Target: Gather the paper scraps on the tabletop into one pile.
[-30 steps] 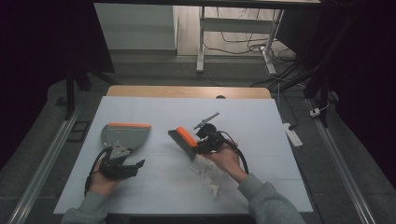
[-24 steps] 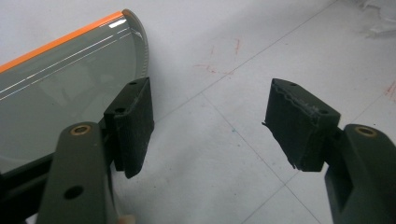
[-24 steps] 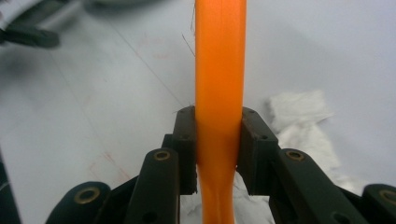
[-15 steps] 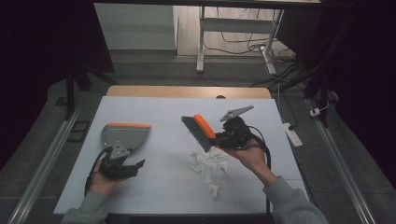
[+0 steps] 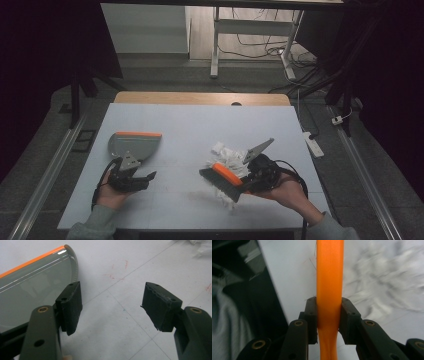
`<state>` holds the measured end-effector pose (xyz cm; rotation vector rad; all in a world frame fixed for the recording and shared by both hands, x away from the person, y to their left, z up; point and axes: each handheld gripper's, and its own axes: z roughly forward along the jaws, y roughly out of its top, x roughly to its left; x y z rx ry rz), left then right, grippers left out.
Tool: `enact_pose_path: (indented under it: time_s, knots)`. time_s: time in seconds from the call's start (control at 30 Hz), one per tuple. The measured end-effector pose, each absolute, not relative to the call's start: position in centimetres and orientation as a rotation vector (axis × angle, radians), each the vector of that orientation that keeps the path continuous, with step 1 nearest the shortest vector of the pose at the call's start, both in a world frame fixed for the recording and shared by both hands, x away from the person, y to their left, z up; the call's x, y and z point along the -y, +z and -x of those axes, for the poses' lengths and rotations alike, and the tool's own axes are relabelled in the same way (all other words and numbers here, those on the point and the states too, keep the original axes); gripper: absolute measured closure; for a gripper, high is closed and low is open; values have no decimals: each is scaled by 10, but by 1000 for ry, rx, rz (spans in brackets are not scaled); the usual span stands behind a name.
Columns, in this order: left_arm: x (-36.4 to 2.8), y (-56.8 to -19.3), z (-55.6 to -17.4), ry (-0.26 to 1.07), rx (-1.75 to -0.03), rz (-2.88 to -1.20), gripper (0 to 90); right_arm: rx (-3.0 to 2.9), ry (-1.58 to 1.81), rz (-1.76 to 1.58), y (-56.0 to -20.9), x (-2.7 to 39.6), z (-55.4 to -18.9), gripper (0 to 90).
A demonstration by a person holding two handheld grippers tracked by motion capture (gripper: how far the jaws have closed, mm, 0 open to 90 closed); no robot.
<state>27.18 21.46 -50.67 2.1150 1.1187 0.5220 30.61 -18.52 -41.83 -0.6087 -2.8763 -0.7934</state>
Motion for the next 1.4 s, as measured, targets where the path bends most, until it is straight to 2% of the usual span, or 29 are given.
enact_pose_path:
  time_s: [0.2, 0.43, 1.4]
  knots:
    - [-214, -507, -272, 522, -1109, -2117, 326, 2883, -690, 460, -428, 170, -291, 709]
    - [-215, -507, -271, 520, -1109, -2114, 326, 2952, -545, 446, -445, 158, -294, 709]
    - [-216, -508, -272, 519, -1114, -2115, 327, 3114, -655, 673, -438, 164, -375, 709]
